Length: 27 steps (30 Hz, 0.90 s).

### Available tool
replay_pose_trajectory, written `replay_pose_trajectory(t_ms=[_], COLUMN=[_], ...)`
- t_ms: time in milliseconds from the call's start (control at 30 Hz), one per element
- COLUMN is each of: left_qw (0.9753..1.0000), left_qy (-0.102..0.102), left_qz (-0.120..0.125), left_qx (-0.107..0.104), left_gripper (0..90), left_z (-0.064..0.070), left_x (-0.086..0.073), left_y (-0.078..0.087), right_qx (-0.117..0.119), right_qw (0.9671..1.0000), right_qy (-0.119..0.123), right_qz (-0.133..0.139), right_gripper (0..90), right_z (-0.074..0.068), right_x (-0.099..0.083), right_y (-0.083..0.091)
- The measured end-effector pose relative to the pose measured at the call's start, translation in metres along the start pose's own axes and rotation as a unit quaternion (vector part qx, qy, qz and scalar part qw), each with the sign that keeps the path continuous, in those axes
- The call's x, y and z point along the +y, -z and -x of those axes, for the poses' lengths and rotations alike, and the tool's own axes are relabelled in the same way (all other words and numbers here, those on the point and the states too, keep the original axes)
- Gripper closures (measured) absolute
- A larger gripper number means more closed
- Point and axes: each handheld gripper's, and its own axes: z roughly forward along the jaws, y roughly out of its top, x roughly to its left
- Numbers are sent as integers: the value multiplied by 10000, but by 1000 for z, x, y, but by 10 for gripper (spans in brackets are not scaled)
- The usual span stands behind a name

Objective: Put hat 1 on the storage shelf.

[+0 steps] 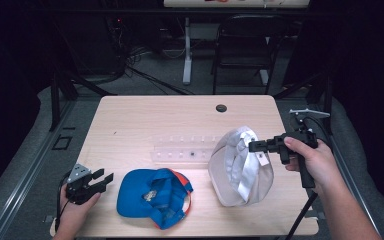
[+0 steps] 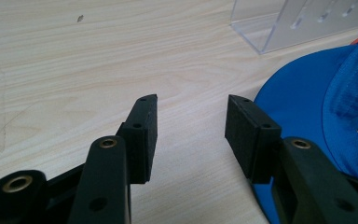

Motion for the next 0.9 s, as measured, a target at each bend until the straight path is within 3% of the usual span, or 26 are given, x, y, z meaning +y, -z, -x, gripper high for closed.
replay_pose_trajectory(t_ms=[333,700,900], left_qw=[10000,10000,10000], left_qy=[-47,-48,-54], left_qz=[16,45,52], left_qx=[-12,-21,-27], left_gripper=[546,545,545], left_z=[2,1,1], left_x=[1,1,1], left_y=[1,1,1], right_qx=[165,361,421], right_qw=[9998,9981,9974], right_qy=[-44,-141,-108], right_qz=[138,469,571], right_gripper=[821,821,821], right_z=[-14,-31,-43], right_x=[11,28,41], right_y=[-2,-1,-10])
